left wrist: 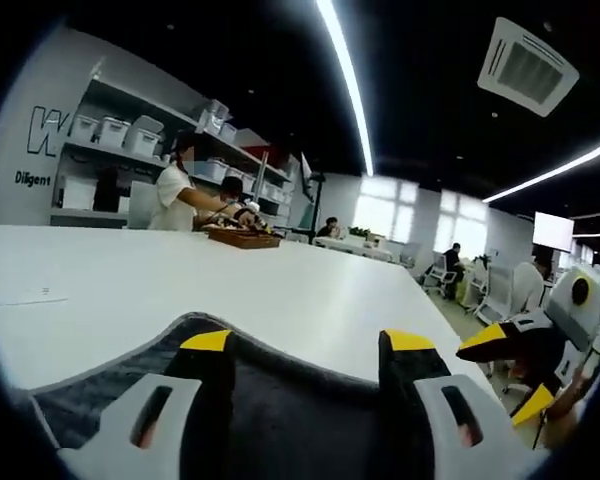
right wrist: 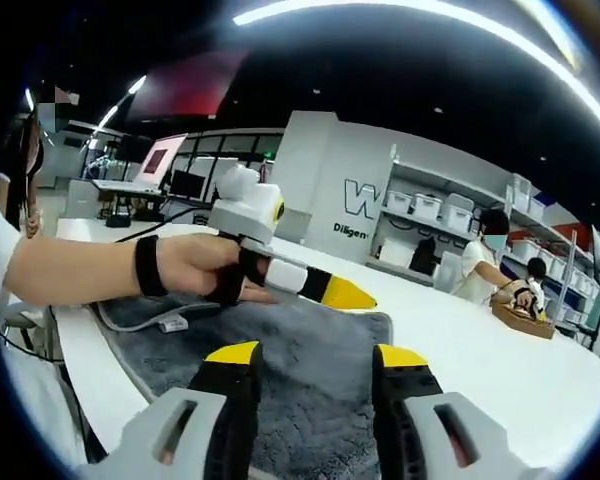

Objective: Open the folded towel by lifting each exposed corner and separating the folded layers until the towel lies flat within the target outline without major curled edges

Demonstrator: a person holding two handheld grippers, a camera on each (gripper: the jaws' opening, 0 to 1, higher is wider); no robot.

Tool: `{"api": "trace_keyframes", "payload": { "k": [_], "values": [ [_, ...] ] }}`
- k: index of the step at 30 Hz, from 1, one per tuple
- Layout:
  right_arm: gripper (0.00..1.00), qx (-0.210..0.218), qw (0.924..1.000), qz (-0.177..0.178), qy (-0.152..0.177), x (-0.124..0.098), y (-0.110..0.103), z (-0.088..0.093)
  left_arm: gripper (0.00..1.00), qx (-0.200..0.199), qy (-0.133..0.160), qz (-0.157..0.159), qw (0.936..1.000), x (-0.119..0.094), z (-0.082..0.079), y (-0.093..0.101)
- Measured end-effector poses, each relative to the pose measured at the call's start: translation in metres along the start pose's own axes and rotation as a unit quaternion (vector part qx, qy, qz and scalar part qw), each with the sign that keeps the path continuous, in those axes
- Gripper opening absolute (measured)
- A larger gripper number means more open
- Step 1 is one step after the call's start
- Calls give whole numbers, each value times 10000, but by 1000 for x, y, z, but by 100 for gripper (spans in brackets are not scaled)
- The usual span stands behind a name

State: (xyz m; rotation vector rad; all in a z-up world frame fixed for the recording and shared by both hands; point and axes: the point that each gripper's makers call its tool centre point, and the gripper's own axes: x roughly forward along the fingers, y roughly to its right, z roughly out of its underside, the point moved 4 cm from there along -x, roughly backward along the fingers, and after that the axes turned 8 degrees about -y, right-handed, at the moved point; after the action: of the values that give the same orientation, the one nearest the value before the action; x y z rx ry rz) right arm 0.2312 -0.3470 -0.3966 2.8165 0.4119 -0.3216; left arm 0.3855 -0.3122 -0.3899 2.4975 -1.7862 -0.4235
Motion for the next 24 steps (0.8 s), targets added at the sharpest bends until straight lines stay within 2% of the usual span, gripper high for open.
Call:
{"api": "trace_keyframes", "payload": {
  "k": [4, 6, 7, 9, 15, 19, 21, 22, 24],
  "values": [
    [41, -102, 9999, -3, 12, -4, -1, -1, 60, 53, -115, -190, 9997, -8, 4, -2],
    [41, -101, 9999, -51, 70, -4, -1, -2, 60, 253, -147, -188, 9994, -11, 6, -1],
    [41, -96, 9999, -56, 57, -4, -1, -2, 60, 160, -180, -192, 9995, -13, 7, 0],
    [41, -139, 9999, -7, 3, -4, 1, 0, 61, 276, -157, -152, 9994, -18, 9, 5],
    [42, -137, 9998, -102, 74, -7, -2, -3, 61, 252, -129, -65, 9996, -24, 13, 13],
    [42, -153, 9998, -118, 93, -8, -2, -3, 62, 461, -158, -38, 9988, -31, 16, 21],
    [42, -109, 9998, -130, 102, -8, 0, -2, 62, 429, -139, -26, 9990, -34, 15, 22],
    [42, -93, 9998, -133, 95, -8, 0, -2, 62, 413, -34, 29, 9991, -37, 14, 25],
    [42, -112, 9998, -144, 121, -9, 0, -3, 63, 460, -73, 44, 9989, -42, 15, 27]
  ]
}}
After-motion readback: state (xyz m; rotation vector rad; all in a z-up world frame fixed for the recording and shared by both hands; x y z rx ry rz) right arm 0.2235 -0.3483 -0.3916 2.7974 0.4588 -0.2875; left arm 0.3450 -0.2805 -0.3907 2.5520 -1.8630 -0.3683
